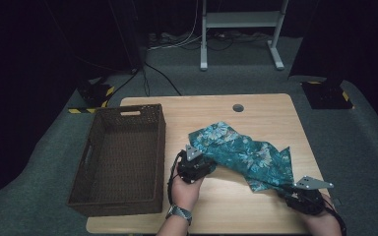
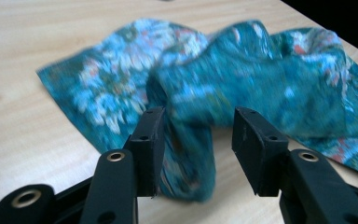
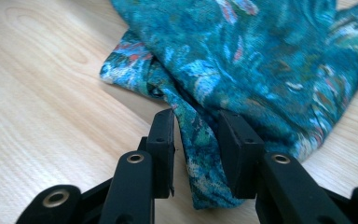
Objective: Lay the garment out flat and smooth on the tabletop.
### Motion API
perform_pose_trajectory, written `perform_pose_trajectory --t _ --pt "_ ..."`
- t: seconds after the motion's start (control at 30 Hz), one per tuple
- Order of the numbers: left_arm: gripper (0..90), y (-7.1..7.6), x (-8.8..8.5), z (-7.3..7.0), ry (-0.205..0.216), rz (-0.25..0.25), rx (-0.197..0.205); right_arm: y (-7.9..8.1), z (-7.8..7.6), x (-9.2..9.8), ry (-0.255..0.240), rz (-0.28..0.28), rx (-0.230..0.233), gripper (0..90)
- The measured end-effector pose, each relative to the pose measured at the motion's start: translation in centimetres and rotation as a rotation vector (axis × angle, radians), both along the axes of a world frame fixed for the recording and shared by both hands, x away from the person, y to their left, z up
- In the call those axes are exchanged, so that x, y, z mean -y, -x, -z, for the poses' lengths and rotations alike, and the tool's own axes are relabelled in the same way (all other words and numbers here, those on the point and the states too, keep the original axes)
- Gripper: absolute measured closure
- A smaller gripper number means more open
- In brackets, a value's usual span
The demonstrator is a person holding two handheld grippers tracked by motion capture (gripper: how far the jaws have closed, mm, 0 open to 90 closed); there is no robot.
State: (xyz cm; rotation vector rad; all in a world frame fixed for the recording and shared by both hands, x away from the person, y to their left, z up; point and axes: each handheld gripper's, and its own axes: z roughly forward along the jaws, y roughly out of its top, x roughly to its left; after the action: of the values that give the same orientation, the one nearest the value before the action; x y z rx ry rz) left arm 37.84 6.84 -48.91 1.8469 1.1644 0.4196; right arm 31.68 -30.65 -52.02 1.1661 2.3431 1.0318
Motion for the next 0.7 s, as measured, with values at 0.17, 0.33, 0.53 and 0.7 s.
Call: perform_pose_trajectory --t 0.17,0.33,0.53,0.7 --pt "51.8 0.4 0.6 1.5 -0.017 0.011 -0.028 0.5 -0.3 -1.0 0.021 -0.002 0.030 61.0" --pt "51.8 0.3 0.9 2.4 -0.018 0.020 -0.043 1.3 -1.3 -1.6 0.009 0.004 0.081 60.3" --pt "49.8 0.2 1.0 3.0 -0.015 0.020 -0.052 1.6 -1.2 -4.4 0.016 -0.035 0.088 58.1" --pt "49.5 0.2 1.2 3.3 -0.004 0.022 -0.053 0.3 -0.1 -7.6 0.026 -0.045 0.057 49.8"
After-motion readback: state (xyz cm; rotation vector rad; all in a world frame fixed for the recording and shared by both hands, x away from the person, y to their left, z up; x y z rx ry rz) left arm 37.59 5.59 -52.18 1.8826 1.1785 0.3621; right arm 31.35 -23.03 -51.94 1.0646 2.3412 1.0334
